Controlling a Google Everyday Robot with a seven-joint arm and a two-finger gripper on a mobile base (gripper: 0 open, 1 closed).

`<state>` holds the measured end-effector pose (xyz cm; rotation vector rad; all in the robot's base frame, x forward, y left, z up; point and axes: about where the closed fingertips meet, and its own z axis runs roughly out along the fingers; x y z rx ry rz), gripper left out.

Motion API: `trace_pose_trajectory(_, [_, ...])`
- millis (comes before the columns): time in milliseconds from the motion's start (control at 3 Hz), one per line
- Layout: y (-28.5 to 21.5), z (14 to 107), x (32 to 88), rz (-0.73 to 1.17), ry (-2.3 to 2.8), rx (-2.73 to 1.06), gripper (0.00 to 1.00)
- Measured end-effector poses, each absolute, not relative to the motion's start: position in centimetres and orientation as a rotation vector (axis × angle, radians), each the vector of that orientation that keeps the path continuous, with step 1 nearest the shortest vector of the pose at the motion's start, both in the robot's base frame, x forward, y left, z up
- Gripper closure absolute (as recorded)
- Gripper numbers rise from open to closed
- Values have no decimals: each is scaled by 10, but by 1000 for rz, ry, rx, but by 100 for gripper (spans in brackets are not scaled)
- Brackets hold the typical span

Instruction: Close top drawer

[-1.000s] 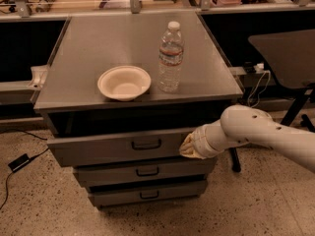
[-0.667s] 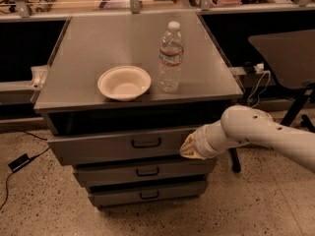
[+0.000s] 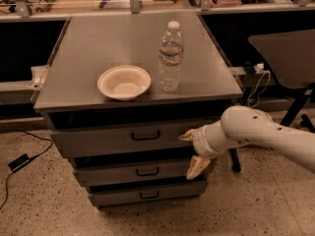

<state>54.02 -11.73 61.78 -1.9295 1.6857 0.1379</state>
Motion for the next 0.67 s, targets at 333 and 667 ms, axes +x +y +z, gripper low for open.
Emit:
trace_pose_trajectory(333, [-117, 618, 540, 138, 1686, -1930, 0])
trace_pose_trajectory(667, [-117, 618, 540, 138, 1686, -1930, 0])
